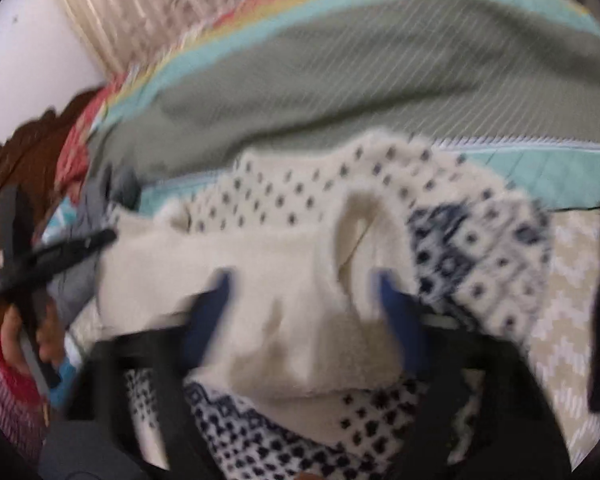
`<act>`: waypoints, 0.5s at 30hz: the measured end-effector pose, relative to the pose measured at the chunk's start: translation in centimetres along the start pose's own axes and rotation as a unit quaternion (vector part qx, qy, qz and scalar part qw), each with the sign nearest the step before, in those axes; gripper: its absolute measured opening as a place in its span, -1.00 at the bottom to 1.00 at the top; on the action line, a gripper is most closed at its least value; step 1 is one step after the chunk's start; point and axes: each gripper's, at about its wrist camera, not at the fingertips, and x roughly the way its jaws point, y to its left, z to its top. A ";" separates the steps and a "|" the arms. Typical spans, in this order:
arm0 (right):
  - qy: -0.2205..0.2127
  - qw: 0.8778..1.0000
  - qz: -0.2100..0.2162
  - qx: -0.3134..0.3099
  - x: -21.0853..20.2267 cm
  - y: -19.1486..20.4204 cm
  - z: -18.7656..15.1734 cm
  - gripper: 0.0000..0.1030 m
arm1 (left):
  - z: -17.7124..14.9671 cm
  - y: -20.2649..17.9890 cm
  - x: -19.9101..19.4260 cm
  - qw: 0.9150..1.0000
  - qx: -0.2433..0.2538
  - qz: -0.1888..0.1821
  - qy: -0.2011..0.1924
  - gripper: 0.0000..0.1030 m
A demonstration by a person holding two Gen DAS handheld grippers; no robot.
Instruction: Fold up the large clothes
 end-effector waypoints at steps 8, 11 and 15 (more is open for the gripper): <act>-0.059 0.990 -0.088 0.090 -3.3 -7.3 -2.6 -0.92 | -0.1 -1.2 6.6 0.997 0.045 0.049 0.025 -0.17; -0.058 0.989 -0.033 0.129 -2.6 -9.1 -3.7 -0.40 | -0.7 -2.8 7.5 0.991 0.095 0.093 0.021 -0.17; -0.105 0.986 -0.001 0.132 -5.9 -8.8 -3.7 0.49 | 0.1 -3.2 3.3 0.992 0.096 0.077 -0.002 -0.17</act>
